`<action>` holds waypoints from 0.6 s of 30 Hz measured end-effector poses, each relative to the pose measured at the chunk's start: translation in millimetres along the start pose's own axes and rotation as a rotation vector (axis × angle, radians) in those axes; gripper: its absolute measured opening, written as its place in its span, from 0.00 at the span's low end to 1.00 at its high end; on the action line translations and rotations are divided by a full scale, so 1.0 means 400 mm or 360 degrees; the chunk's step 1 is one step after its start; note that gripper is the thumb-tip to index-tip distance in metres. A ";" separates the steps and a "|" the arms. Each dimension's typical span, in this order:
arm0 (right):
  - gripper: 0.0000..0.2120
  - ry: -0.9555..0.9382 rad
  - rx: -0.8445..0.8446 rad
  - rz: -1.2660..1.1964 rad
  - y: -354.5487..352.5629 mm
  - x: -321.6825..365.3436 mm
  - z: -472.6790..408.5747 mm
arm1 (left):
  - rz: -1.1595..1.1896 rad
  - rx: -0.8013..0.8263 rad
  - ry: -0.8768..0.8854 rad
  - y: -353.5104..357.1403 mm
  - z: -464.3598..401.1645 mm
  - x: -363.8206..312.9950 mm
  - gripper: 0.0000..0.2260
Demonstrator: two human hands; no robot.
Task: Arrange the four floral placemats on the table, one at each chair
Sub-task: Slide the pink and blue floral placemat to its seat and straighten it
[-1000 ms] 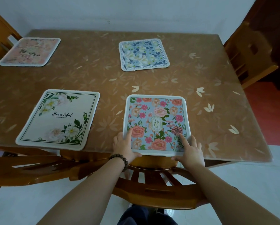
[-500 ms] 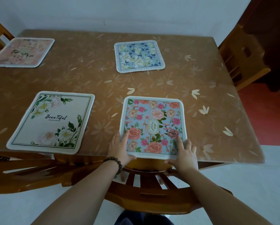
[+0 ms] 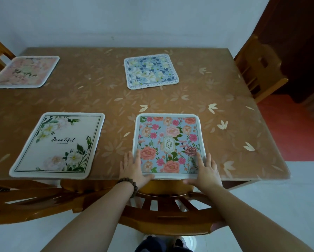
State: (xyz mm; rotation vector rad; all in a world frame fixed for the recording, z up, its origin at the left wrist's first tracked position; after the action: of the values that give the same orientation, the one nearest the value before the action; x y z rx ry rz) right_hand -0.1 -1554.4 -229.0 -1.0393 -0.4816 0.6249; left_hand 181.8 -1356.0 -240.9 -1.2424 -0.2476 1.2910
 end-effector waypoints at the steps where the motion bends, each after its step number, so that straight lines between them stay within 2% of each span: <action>1: 0.58 0.0015 -0.0001 -0.0050 -0.012 -0.008 0.003 | 0.0006 -0.0022 0.0016 -0.010 0.003 -0.006 0.48; 7: 0.43 0.0169 -0.0170 -0.0207 -0.101 -0.085 0.022 | -0.0120 -0.0192 0.0359 -0.080 -0.003 -0.135 0.34; 11: 0.36 0.0353 -0.0341 -0.0285 -0.149 -0.161 0.059 | -0.0194 -0.0078 0.0508 -0.064 -0.020 -0.263 0.32; 18: 0.30 0.0658 -0.0456 -0.0417 -0.171 -0.341 0.155 | -0.0213 0.0129 0.0866 0.039 -0.018 -0.534 0.30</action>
State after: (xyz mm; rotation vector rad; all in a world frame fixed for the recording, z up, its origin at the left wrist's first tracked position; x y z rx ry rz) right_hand -122.5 -1632.3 -151.0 -1.3127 -0.3389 0.1001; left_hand 104.0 -1536.1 -155.0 -1.4299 0.1109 0.8020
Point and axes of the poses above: each hand's wrist, its own z-axis away from the middle knuckle, its own y-axis out of the palm, x = y × z, the point moved 6 cm from there along -z, towards the middle knuckle, and after that the axes turned 12 degrees about z, right-handed, at the moved point
